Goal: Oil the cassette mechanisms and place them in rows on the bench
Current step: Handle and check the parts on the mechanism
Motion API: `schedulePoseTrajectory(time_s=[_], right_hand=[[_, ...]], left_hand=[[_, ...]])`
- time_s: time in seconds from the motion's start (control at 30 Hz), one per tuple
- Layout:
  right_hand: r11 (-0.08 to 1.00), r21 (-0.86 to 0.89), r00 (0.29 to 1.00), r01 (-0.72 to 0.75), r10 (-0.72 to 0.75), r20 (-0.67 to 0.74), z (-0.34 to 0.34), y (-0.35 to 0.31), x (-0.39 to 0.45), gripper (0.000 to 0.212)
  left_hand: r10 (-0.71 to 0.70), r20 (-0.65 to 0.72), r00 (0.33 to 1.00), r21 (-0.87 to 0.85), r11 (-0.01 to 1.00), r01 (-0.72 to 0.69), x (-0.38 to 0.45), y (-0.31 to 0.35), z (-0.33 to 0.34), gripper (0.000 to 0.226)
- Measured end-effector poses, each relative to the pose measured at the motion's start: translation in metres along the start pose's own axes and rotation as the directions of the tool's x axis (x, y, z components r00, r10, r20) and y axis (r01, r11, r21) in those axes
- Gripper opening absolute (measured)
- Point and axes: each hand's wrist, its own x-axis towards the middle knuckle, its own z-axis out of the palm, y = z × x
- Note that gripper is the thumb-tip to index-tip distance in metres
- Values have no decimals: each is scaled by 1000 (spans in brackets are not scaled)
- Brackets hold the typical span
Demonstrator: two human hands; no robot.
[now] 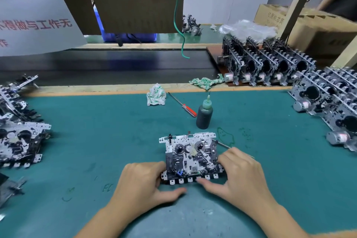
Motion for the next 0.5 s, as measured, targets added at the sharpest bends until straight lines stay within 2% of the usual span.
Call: schedulePoseTrajectory(time_s=[0.17, 0.27, 0.5], right_hand=[[988, -4, 988, 152, -152, 19, -2, 10, -1, 49], [987, 27, 987, 161, -161, 1, -1, 8, 0, 50], [975, 139, 978, 175, -188, 93, -3, 11, 0, 55]], left_hand=[[67, 14, 998, 13, 998, -68, -1, -8, -1, 53], [62, -25, 998, 55, 997, -60, -1, -8, 1, 51], [-37, -34, 999, 63, 997, 39, 0, -8, 3, 48]])
